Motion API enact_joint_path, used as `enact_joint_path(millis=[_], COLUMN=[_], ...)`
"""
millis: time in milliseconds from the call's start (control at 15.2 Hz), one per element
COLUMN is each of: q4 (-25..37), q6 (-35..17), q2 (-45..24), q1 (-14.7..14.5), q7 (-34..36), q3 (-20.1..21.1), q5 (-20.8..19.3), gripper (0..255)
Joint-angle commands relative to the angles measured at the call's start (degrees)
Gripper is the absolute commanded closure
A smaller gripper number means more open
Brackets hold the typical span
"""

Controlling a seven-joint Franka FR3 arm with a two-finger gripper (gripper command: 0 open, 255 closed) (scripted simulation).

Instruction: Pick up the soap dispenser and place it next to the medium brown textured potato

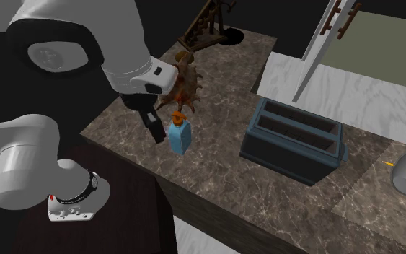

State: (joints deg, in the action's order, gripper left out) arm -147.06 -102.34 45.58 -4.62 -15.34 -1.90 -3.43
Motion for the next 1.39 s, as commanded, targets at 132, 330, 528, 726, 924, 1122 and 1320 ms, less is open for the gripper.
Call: enact_joint_path(millis=[132, 330, 528, 726, 924, 1122, 1320], q4=[-7.0, -11.5, -15.1, -16.4, -17.3, -18.1, -18.1], q6=[-12.0, -21.1, -30.8, -35.3, -38.6, -42.7, -42.7], q2=[-1.1, -3.1, -6.5, -8.8, -11.3, -14.5, -14.5], q1=[-3.1, -5.8, -9.1, -10.6, -11.1, -11.7, -11.7], q7=[-4.5, -8.3, -12.7, -14.4, -14.6, -15.0, -15.0], q3=[-1.4, -2.8, -4.3, -5.0, -5.2, -5.5, -5.5], q5=[1.9, 3.5, 5.5, 6.5, 6.9, 7.5, 7.5], gripper=[0, 0, 0, 0, 0, 0, 0])
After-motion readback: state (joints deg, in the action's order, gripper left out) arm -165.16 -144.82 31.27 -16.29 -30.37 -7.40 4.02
